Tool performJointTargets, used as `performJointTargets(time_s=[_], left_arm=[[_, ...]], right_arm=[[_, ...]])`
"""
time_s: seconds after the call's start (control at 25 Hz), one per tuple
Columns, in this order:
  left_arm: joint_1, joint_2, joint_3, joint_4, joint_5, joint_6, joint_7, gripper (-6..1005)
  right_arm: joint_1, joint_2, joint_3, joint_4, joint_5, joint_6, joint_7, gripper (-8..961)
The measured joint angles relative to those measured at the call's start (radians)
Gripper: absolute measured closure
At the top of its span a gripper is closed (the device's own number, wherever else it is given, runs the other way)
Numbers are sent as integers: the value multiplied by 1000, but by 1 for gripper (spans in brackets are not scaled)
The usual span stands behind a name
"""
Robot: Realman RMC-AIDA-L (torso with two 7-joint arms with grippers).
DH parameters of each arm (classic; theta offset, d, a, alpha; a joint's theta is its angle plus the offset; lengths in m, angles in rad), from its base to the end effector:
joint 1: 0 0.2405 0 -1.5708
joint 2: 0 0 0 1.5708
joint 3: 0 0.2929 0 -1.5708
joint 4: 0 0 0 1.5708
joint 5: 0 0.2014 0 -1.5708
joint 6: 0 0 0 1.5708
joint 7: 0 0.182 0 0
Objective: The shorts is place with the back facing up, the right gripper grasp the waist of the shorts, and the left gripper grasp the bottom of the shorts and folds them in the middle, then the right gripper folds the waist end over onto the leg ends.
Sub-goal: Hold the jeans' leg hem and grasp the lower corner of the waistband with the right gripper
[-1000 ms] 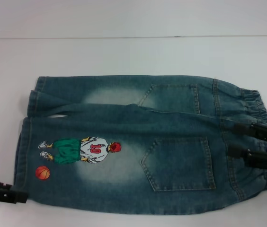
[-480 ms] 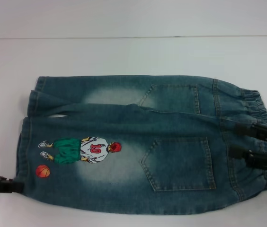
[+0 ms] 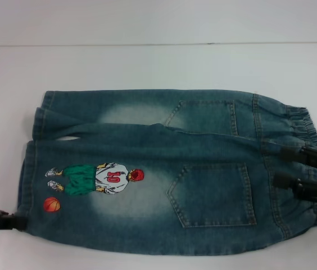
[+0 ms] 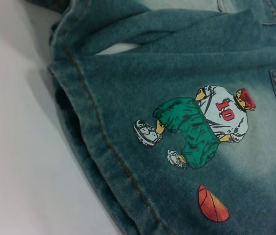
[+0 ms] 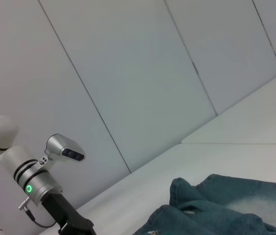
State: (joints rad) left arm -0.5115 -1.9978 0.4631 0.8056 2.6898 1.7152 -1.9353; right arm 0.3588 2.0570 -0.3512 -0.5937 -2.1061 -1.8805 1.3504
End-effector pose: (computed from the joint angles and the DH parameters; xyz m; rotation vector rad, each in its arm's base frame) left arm -0.3759 0.2989 0.0001 -2.5596 -1.5285 0.0255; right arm 0.3144 0.2705 -0.0144 -2.5874 0.8728 1.0163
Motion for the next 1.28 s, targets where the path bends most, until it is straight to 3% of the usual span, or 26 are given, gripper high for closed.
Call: performJointTargets(time_s=[0.32,0.6,0.88,1.28], left_arm=[[-1,1,-1,0,-27,15,3,954],[-1,1,-7,-1,-46,17,3,954],[-2,-4,-12,-6,-71,19,-2,954],[-22,-7,-10,-18,-71,21,-9,953]], right_arm=[[-25,2,71,0,0,23,1,87],[-118,-1,171,4,-1,110,8,86],[-202,-4,194,13,-13,168,34,92],[-185,-12,186,26,-153,202,128,103]])
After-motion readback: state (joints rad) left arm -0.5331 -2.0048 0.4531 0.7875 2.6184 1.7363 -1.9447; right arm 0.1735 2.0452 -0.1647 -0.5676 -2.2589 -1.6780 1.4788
